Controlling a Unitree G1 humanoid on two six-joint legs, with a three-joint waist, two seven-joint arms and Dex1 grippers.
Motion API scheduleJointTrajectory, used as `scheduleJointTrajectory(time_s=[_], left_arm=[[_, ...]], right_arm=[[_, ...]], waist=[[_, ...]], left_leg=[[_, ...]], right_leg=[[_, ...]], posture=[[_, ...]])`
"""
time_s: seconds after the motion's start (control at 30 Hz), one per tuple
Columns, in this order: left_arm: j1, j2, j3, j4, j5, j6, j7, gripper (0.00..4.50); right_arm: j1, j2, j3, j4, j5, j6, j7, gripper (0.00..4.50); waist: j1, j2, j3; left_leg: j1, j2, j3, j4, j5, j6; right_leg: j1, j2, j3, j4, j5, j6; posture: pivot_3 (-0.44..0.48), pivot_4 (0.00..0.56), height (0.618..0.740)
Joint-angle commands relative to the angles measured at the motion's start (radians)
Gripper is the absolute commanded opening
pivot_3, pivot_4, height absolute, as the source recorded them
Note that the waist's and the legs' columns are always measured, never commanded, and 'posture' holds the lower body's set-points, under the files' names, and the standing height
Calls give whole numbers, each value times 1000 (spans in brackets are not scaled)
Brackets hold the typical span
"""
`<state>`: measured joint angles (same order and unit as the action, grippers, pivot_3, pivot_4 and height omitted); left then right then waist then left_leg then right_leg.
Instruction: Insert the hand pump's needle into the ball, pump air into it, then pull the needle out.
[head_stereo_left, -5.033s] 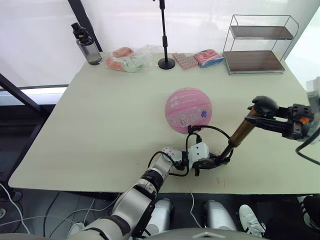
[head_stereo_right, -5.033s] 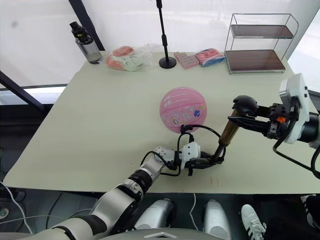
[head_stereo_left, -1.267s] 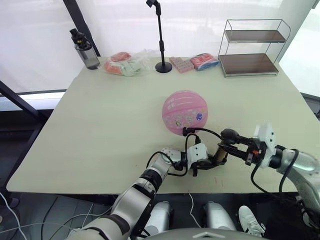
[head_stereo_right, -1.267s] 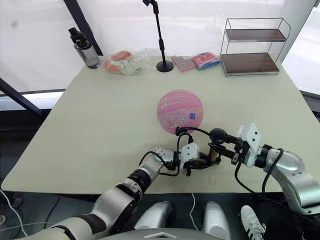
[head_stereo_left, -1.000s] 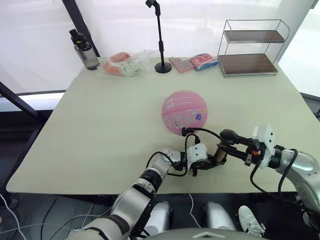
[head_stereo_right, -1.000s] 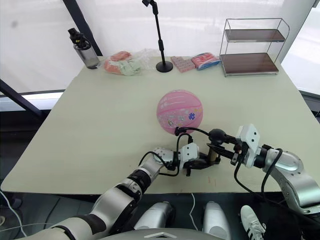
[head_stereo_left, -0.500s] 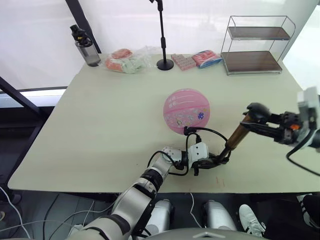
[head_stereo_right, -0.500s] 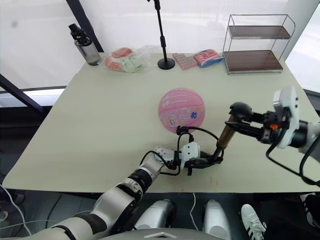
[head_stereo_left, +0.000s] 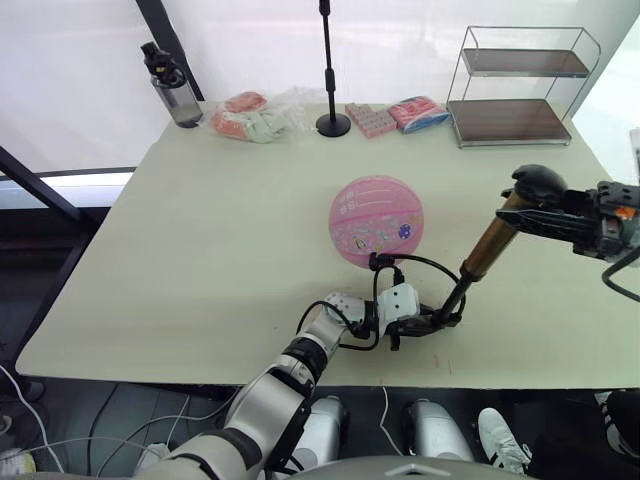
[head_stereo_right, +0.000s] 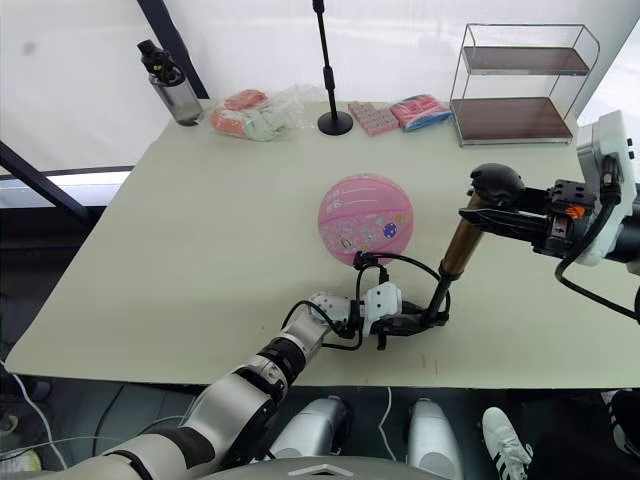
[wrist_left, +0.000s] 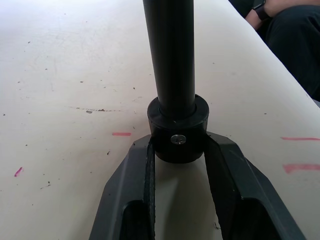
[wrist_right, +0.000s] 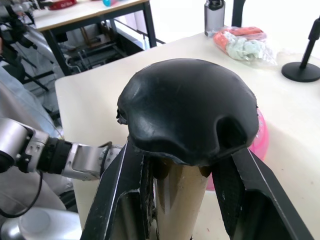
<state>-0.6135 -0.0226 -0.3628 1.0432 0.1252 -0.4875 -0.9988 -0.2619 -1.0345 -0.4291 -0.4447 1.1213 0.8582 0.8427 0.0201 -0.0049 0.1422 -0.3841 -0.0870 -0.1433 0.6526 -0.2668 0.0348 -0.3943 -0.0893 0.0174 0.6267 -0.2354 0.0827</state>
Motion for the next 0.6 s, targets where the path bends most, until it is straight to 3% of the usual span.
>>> scheduleJointTrajectory(time_s=[0.03,0.37,0.6], left_arm=[[42,25,-21,72,43,33,3,1095],[48,26,-17,69,53,33,17,1095],[47,22,-12,69,53,36,21,1095]], right_arm=[[64,28,20,-55,-80,-53,3,1080],[283,173,244,22,-446,-370,43,1080],[306,262,389,165,-626,-536,39,1080]], waist=[[-2,0,-1],[-10,-4,-9],[-12,-8,-11]], left_leg=[[1,0,0,0,0,0],[10,3,1,0,0,0],[21,4,2,-4,0,-1]], right_leg=[[1,0,0,0,0,0],[8,4,1,0,-3,5],[17,3,2,0,-4,5]], posture=[[0,150,740],[0,150,740],[0,150,740]])
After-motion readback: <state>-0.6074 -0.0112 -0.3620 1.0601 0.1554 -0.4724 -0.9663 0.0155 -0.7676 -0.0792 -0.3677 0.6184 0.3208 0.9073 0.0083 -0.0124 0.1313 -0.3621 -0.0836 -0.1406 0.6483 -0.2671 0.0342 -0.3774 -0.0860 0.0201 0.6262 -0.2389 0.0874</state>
